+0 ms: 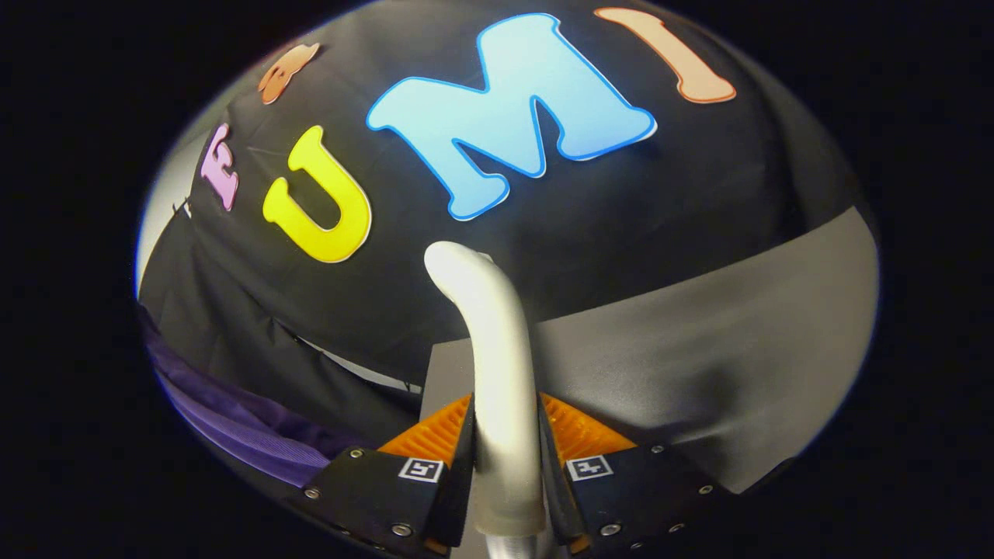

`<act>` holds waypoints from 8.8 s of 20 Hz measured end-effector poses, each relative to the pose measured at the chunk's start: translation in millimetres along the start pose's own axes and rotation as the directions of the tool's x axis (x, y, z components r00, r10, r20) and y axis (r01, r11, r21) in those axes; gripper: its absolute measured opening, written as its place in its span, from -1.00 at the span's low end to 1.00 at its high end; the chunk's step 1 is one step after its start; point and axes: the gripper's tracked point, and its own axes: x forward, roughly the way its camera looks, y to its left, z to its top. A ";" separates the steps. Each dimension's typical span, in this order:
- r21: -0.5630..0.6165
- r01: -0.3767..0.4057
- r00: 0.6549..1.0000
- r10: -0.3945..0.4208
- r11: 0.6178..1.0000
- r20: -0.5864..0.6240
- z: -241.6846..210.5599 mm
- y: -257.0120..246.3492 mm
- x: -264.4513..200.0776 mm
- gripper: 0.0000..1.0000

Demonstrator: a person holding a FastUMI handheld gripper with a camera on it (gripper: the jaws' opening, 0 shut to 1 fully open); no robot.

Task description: Iron the clothes twice with a garment steamer, once on the left side and once on the right side.

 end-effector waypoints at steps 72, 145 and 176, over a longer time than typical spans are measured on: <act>-0.632 0.339 0.644 0.318 0.697 0.696 -237.0 300.6 -140.2 -0.27; -0.642 0.197 0.635 0.403 0.741 0.659 -309.9 362.3 -161.7 -0.27; -0.704 0.115 0.829 0.322 0.701 0.457 -384.2 364.9 -5.3 -0.25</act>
